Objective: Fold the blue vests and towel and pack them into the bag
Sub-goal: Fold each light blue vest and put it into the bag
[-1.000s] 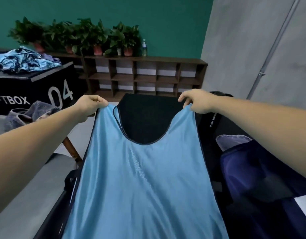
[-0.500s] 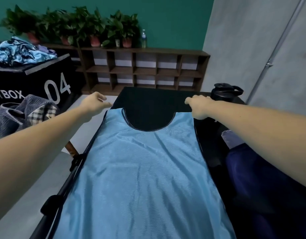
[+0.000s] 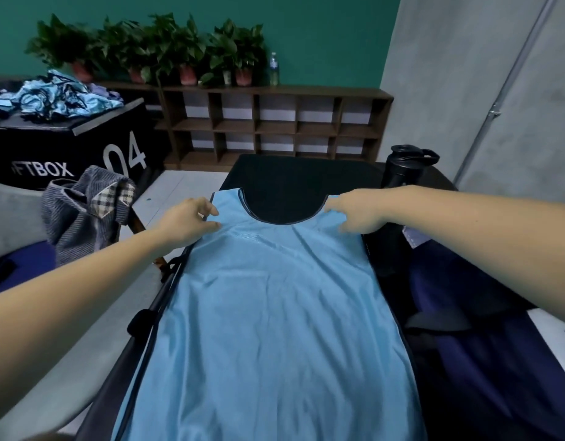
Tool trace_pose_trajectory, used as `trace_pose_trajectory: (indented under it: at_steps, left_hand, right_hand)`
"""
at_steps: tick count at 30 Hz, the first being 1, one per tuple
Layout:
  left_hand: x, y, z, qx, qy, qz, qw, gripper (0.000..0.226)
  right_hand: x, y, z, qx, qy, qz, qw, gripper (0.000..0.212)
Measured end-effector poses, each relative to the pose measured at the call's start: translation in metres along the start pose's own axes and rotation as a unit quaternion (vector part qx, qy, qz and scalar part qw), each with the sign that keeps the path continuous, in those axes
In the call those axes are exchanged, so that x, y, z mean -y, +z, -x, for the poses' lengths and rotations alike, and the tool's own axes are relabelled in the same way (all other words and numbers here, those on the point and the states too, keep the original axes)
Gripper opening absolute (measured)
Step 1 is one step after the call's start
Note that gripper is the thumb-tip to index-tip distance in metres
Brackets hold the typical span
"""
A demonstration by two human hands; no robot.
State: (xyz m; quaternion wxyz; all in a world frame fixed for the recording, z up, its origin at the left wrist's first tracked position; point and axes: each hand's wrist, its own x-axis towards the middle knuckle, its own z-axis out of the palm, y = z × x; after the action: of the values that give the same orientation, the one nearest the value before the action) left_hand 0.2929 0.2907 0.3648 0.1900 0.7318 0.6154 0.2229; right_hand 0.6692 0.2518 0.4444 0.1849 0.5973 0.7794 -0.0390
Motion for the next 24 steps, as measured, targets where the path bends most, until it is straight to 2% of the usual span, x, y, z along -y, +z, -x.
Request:
trace_pose_trajectory:
  at_steps: [6, 13, 17, 21, 24]
  left_hand:
    - [0.001, -0.009, 0.082, 0.022, 0.025, -0.009, 0.999, 0.020]
    - [0.008, 0.001, 0.178, 0.068, 0.126, -0.060, 0.988, 0.036]
    - [0.026, 0.001, 0.218, 0.086, 0.141, -0.096, 0.982, 0.049]
    - [0.046, -0.012, 0.233, 0.072, 0.134, -0.142, 0.978, 0.049]
    - [0.050, -0.021, 0.233, 0.075, 0.131, -0.148, 0.977, 0.048]
  right_hand:
    - [0.047, 0.038, 0.072, 0.013, -0.078, 0.007, 0.997, 0.062]
    - [0.090, 0.086, 0.162, 0.004, -0.158, -0.007, 0.987, 0.065]
    - [0.094, 0.112, 0.195, -0.025, -0.168, 0.040, 0.985, 0.045]
    - [0.076, 0.131, 0.206, -0.012, -0.157, 0.050, 0.986, 0.019]
    - [0.068, 0.129, 0.209, -0.001, -0.163, 0.034, 0.986, 0.018]
